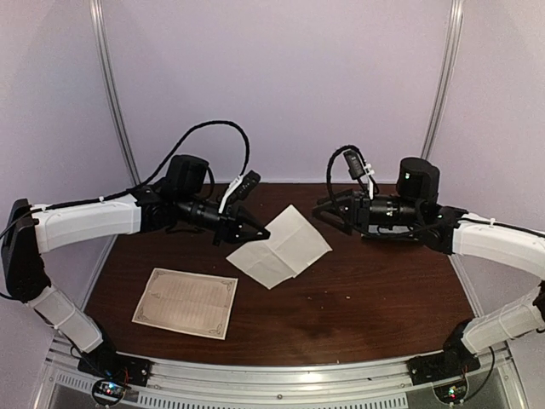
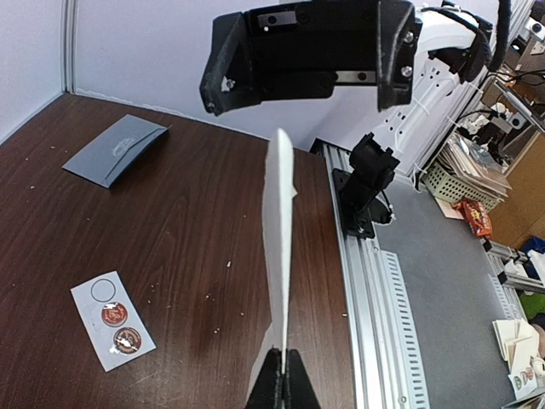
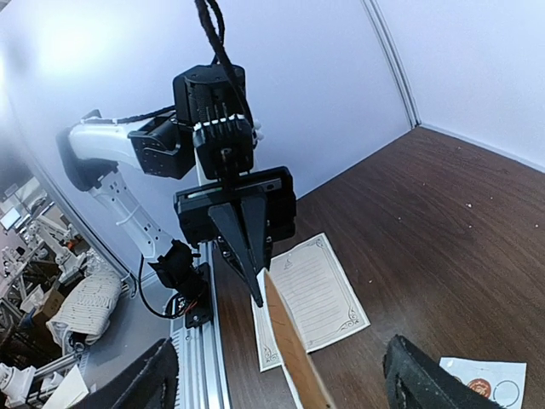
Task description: Place the letter into the envelope and seal it
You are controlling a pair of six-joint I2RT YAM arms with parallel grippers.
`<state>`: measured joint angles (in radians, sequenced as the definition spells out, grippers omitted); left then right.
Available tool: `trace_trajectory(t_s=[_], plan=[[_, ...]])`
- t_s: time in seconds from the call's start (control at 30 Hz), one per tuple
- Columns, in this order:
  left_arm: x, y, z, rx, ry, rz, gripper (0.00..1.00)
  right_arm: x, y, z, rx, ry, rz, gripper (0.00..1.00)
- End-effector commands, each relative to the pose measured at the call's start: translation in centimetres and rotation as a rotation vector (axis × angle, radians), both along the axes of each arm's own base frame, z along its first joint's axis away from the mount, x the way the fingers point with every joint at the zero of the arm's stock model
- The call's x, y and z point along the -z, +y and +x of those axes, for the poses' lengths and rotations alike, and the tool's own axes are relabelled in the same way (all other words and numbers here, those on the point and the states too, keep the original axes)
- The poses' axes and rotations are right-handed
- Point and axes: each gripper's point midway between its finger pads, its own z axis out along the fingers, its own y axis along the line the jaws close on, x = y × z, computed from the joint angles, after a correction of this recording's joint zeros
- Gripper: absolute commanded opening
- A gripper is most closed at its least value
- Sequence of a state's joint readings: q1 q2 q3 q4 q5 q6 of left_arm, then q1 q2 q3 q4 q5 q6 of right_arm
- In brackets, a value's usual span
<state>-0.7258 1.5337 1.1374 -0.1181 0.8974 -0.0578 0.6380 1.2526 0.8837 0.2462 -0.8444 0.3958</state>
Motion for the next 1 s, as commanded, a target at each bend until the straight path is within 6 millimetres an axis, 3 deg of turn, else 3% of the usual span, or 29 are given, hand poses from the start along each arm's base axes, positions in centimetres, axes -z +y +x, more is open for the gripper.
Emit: trace_trajectory(t_s=[0.0, 0.1, 0.27, 0.47, 0.67, 0.83, 0.97], plan=[[-1.3, -0.3, 0.0, 0.017, -0.037, -0.032, 0.0, -0.1, 0.1, 0.0, 0.012, -0.022, -0.031, 0.86], [-1.4, -0.3, 0.0, 0.018, -0.039, -0.034, 0.0, 1.5, 0.7, 0.1, 0.022, -0.028, -0.109, 0.88], [-1.4, -0.3, -0.1, 0.022, -0.038, -0.035, 0.0, 2.4, 2.1, -0.9, -0.048, -0.008, -0.13, 0.89], [-1.7, -0.3, -0.5, 0.044, -0.031, -0.045, 0.0, 3.2, 3.7, -2.0, -0.145, 0.026, -0.136, 0.67], [-1.6, -0.3, -0.6, 0.049, -0.029, -0.046, 0.0, 2.5, 4.3, -2.2, -0.186, 0.018, -0.111, 0.65], [-1.6, -0.3, -0.6, 0.049, -0.029, -0.046, 0.0, 2.5, 4.6, -2.4, -0.218, 0.031, -0.106, 0.43], [-1.5, -0.3, -0.4, 0.04, -0.032, -0.042, 0.0, 2.6, 4.5, -2.5, -0.217, 0.034, -0.111, 0.19]])
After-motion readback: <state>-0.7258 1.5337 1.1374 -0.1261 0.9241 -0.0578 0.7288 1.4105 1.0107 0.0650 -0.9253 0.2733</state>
